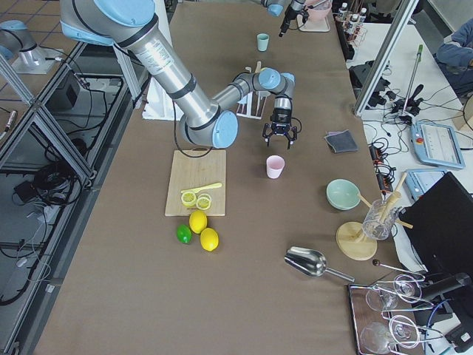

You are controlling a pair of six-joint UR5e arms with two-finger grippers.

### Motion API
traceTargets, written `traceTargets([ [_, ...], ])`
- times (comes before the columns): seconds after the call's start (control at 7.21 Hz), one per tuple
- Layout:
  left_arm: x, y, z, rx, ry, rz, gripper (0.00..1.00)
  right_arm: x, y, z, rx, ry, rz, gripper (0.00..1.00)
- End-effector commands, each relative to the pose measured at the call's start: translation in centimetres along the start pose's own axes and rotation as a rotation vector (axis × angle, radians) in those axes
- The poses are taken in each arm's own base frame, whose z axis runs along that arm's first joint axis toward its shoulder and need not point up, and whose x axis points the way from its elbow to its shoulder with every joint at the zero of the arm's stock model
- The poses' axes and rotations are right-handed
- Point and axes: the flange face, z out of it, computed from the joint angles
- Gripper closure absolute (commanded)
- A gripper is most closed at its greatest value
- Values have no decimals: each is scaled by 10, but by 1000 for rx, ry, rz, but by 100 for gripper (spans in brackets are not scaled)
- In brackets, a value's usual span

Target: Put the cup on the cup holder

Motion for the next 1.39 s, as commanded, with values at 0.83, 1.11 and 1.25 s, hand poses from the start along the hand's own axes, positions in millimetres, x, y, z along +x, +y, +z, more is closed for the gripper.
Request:
traceTargets([
  [0.83, 7, -16, 63, -219, 41, -28, 3, -42, -42, 46, -169, 84, -29, 0],
  [1.11, 8, -16, 79, -287, 46, 12, 3, -41, -41, 48, -185, 107, -33, 0],
  [1.25, 5, -16, 88, -303, 47, 27, 3, -41, -41, 52, -191, 110, -35, 0],
])
